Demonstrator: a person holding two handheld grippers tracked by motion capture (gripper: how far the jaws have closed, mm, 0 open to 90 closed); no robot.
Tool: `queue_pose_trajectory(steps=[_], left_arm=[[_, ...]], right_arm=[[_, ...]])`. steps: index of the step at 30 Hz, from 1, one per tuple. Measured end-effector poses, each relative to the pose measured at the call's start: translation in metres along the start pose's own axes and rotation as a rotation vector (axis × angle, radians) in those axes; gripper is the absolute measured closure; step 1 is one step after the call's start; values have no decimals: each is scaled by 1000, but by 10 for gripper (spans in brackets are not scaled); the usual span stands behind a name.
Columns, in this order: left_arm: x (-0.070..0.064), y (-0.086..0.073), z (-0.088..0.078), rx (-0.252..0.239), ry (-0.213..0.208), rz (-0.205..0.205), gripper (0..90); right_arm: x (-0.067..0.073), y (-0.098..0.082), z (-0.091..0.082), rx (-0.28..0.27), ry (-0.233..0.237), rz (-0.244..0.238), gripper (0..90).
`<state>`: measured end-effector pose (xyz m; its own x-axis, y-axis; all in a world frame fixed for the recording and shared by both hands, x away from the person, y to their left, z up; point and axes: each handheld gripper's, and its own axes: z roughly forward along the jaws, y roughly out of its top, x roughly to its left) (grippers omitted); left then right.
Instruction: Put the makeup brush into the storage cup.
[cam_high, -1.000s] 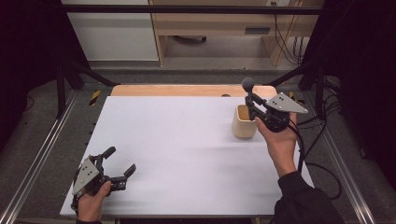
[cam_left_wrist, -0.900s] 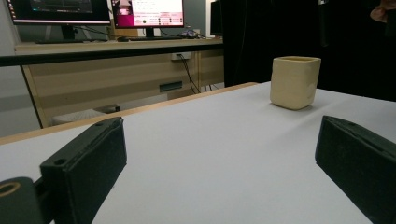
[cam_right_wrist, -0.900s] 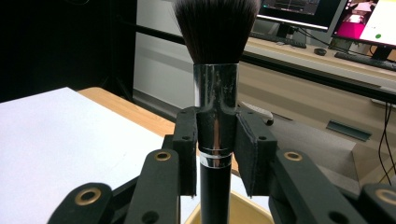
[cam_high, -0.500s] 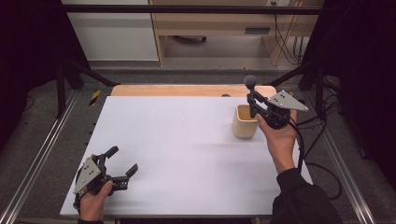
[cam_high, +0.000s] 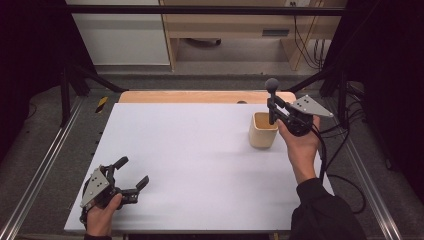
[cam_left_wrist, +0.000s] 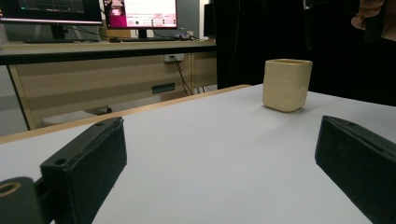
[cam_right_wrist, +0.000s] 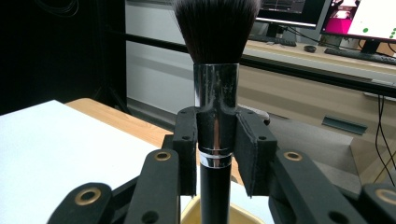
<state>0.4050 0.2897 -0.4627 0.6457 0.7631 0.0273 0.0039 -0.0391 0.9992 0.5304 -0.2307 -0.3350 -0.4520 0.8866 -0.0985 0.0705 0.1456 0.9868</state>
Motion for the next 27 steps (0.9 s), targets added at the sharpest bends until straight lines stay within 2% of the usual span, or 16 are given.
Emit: queue_pose_trajectory(steps=[15,27], left_arm=[[0,0,0,6,3,3,19],[0,-1,0,7,4,3,19]], right_arm=[[-6,-2,0,-1,-5,14,711],[-12,-4,2,-7,-15,43,711]])
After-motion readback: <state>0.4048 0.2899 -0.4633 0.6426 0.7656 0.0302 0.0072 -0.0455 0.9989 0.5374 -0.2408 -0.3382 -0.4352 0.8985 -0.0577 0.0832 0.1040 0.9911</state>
